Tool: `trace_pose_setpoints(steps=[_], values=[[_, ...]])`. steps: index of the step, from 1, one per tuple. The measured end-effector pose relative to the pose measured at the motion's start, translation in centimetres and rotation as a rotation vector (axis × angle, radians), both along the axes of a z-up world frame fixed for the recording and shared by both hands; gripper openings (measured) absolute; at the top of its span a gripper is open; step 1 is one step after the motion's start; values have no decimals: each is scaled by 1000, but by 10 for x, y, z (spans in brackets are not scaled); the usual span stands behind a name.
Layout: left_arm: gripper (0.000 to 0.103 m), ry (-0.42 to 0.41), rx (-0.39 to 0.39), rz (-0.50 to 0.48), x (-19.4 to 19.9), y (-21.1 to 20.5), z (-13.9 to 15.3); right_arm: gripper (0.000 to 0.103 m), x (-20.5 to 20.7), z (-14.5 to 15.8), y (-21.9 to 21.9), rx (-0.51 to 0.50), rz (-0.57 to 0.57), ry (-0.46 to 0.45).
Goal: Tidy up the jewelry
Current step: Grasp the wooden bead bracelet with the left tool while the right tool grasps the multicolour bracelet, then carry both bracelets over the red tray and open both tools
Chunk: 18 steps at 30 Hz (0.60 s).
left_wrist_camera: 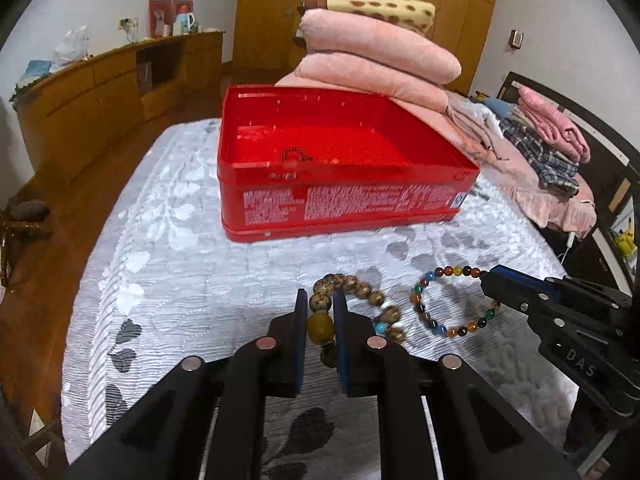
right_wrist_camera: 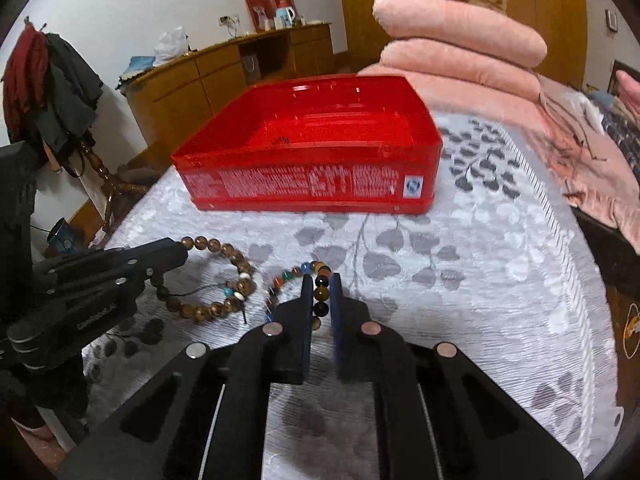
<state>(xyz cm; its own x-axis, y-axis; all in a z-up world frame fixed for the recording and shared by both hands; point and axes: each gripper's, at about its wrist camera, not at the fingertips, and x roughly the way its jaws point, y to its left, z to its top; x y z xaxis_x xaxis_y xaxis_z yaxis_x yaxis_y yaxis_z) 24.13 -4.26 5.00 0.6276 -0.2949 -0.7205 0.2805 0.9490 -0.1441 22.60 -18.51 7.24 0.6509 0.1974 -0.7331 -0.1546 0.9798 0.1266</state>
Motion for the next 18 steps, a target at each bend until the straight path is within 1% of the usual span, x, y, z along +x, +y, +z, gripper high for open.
trace_pose_setpoints(steps=[6,18], values=[[13,-48,-18,-9,-3,-4,20,7,0,21,4,-13,20,-41],[13,-101,-33,-13,2,-9,43,7,7,44,9,-29,39,-86]])
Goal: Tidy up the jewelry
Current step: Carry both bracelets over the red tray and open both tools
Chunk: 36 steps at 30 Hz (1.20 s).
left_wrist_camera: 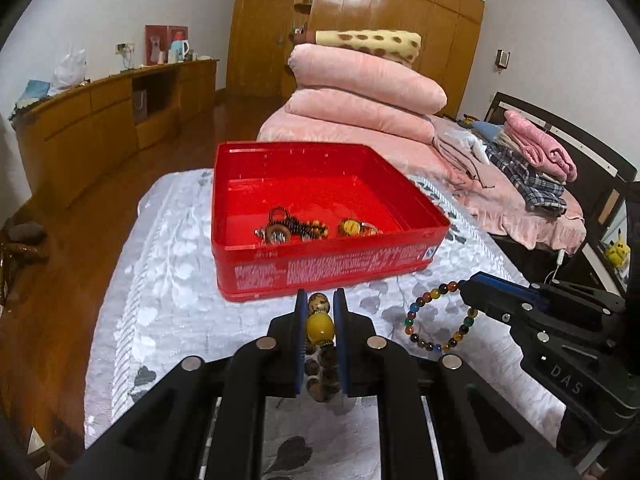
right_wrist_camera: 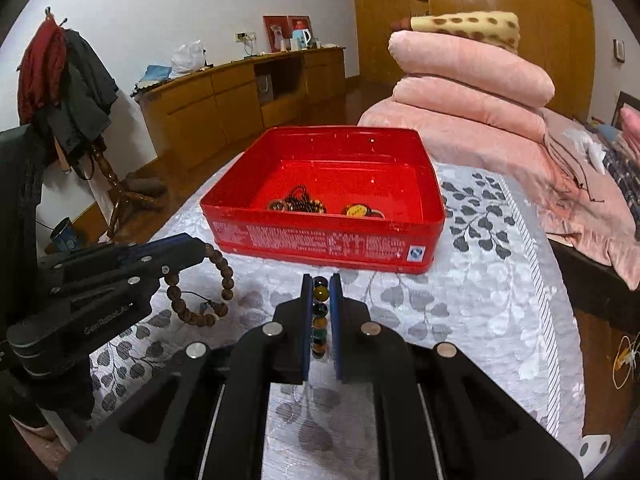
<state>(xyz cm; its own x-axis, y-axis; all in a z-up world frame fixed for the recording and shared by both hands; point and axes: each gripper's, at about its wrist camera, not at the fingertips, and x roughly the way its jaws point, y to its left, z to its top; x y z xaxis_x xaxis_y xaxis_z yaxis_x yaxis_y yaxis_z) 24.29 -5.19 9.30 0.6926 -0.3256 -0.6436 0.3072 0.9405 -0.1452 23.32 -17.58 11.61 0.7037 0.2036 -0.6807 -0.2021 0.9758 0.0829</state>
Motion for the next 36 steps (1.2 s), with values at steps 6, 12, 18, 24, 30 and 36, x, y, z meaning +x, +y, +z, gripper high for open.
trace_pose_setpoints(steps=[6,12,18,24,30,36], values=[[13,-21,2,1,6,-2,9,7,7,10,-2,-2,0,-21],[13,-37,-4,8,13,-2,17,7,16,23,-1,-16,9,-46],[13,-68,-13,15,21,-3,33,7,26,35,1,-17,18,-66],[13,-87,-19,37,38,-3,45,7,41,45,0,-8,14,-80],[13,-98,-20,63,59,-5,52,7,62,53,-4,-3,-2,-88],[13,-99,-19,76,80,-7,50,7,85,51,-6,-2,-9,-78]])
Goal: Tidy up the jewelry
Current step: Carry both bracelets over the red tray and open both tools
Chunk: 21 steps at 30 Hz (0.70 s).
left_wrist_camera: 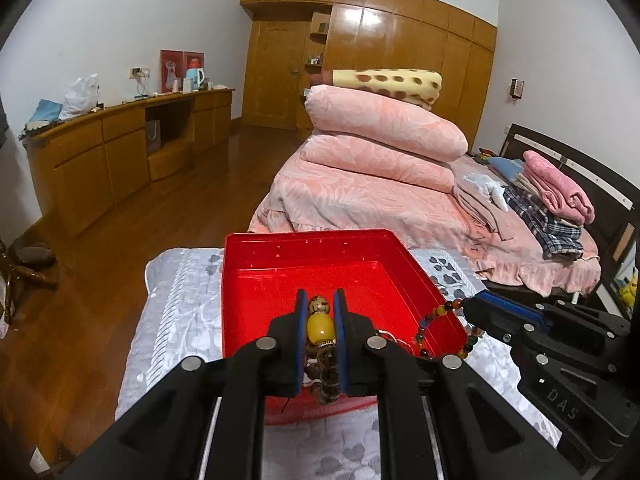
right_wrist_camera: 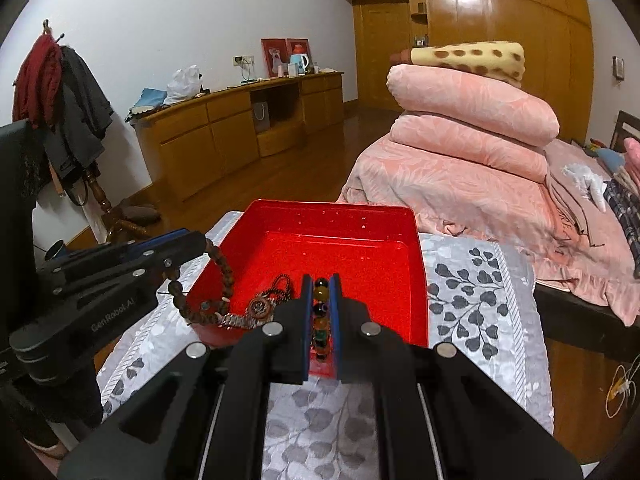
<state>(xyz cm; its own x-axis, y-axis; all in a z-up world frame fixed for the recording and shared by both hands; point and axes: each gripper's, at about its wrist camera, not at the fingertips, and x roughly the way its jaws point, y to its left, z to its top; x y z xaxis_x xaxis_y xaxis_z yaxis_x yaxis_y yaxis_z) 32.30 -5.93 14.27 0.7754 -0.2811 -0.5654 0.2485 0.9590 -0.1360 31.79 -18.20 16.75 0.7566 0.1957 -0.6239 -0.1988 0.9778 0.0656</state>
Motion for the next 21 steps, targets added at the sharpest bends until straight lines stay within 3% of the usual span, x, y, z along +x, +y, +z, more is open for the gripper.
trace_pose_setpoints(steps=[21], values=[[13,69,7,18,75,-13,-33,7,73,-31,1,17,-20,78]])
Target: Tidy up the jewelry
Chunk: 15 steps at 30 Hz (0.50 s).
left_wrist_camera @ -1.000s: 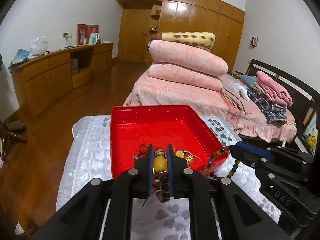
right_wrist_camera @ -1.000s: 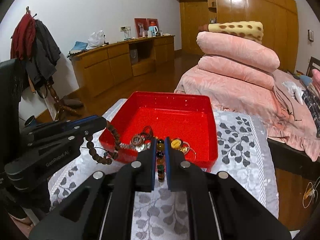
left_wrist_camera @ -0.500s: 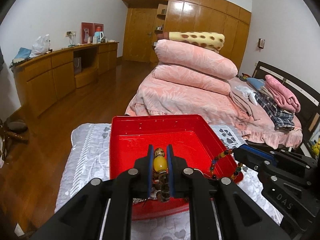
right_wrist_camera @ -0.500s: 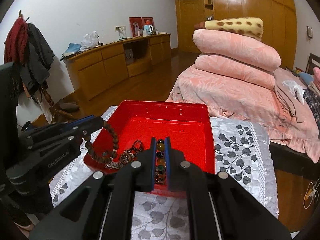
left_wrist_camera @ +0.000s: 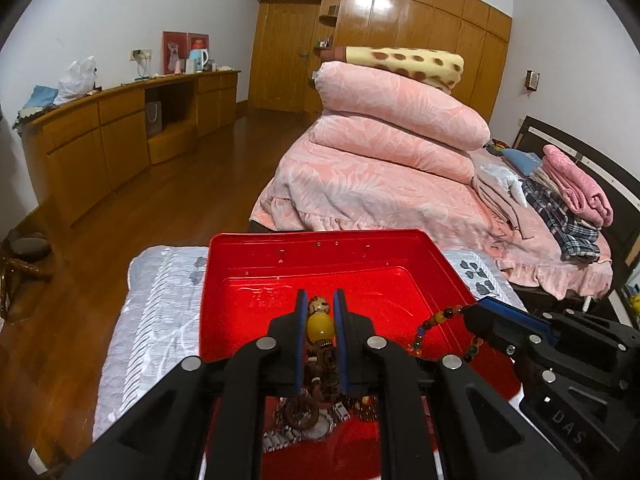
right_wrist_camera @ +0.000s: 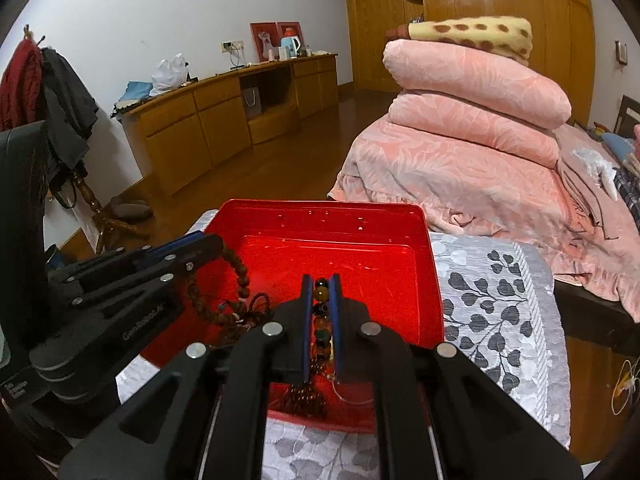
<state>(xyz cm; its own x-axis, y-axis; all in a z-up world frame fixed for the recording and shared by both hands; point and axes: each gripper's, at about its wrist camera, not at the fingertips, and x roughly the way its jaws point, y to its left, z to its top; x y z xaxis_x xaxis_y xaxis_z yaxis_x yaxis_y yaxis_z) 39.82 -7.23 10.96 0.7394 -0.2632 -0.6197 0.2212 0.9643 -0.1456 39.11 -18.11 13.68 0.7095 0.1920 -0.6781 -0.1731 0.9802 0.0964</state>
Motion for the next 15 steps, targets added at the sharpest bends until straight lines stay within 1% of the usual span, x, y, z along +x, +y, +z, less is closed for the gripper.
trace_pose_setpoints(steps=[4,5,6,7,8,9,10,11,13,14,15], values=[[14,22,5,-8,13,-7,-10,7,14,-6,1,14,2,17],[23,19,7,-8,15,-8,-13,10,19,-8,1,9,-6,23],[44,21,12,0,16,-8,-15,14,22,-11,-1,-14,-35,23],[51,25,15,20,15,-6,-18,31,23,-12,-1,-59,-76,14],[57,25,10,31,14,-4,-19,43,21,-12,-1,-104,-101,-7],[57,24,5,35,12,-1,-19,45,18,-12,0,-135,-112,-27],[57,22,6,39,11,1,-18,51,14,-12,0,-158,-116,-42],[59,14,12,47,8,3,-15,52,11,-12,-2,-160,-119,-42],[68,-10,16,58,0,7,-8,53,1,-8,-6,-143,-120,-51],[72,-26,17,62,-7,9,-3,56,-4,-6,-8,-143,-122,-60],[74,-34,20,66,-10,11,-1,58,-11,-3,-11,-146,-125,-72]])
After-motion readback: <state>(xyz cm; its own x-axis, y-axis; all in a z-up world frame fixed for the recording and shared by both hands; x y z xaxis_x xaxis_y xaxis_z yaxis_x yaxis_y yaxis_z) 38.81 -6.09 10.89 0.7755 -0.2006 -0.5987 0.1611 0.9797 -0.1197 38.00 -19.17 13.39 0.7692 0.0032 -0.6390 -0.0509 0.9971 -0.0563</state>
